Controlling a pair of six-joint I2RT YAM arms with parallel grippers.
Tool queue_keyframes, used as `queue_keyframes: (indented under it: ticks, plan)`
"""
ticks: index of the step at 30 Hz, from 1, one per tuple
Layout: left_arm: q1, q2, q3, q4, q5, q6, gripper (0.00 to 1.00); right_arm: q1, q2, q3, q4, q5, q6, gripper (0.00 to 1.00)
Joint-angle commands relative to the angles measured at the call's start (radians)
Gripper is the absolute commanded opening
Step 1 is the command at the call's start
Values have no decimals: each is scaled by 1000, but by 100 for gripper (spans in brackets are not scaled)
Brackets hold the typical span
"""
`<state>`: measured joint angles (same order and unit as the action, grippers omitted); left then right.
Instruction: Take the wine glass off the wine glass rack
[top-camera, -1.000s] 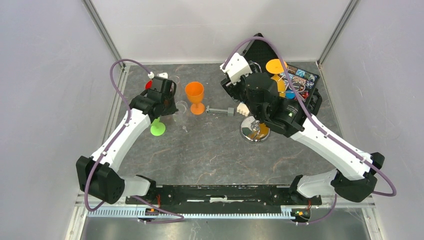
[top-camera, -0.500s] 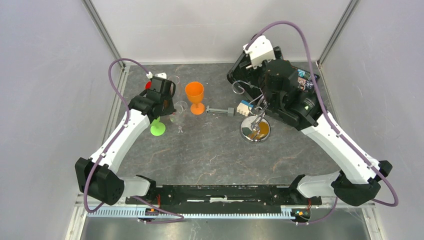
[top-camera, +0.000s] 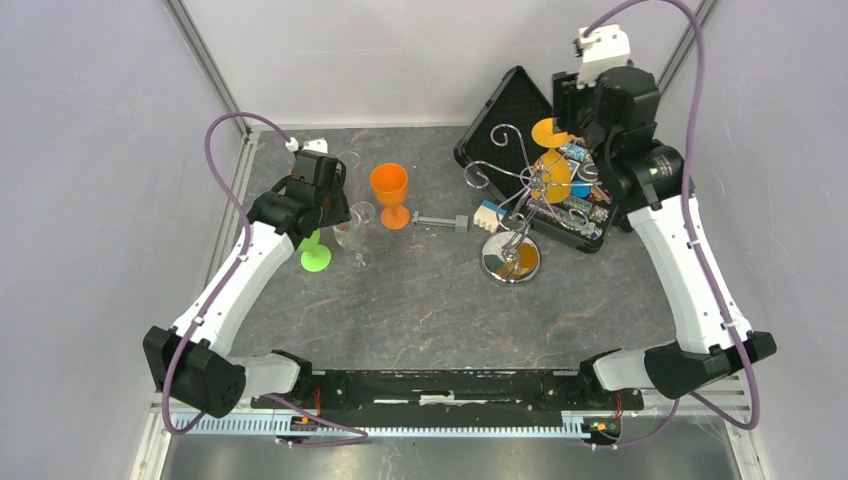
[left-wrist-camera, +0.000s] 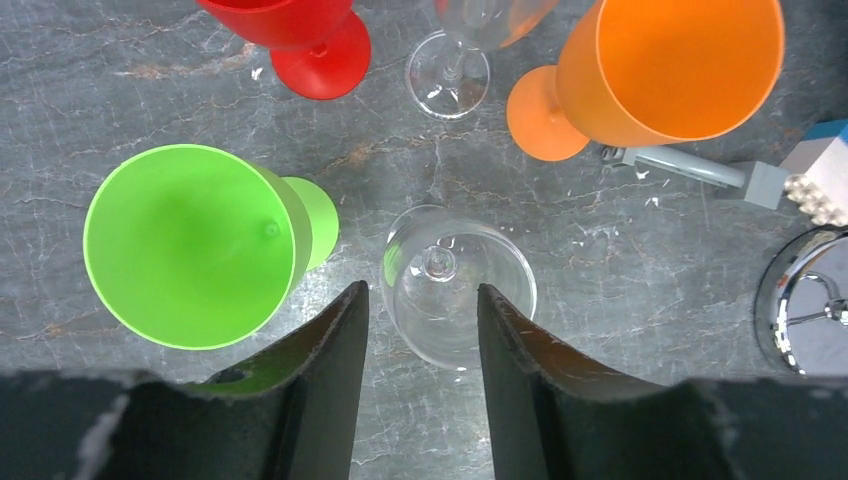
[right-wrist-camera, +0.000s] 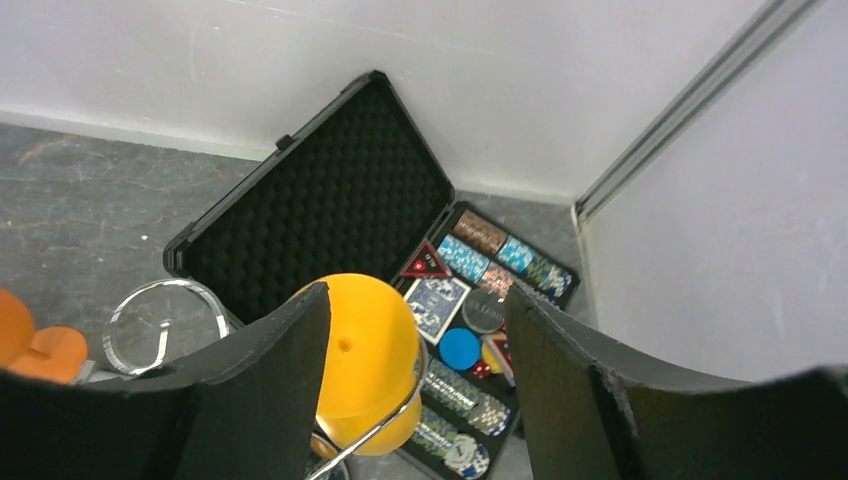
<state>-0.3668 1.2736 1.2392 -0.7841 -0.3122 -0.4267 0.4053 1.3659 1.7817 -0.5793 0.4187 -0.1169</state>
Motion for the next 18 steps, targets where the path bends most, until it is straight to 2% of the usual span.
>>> queue_keyframes:
  ticks: [1, 4, 12, 18]
  plan:
    - [0, -68, 51, 10, -16, 28, 53, -138, -39, -34, 6, -235, 220, 66]
    - [1, -89, 52, 10, -15, 32, 61, -192, -84, -131, 77, -289, 332, 62]
    - [1, -154, 47, 8, -24, 49, 76, -295, -154, -336, 227, -454, 619, 60]
    - [1, -204, 45, 10, -40, 57, 80, -304, -172, -386, 270, -497, 690, 56]
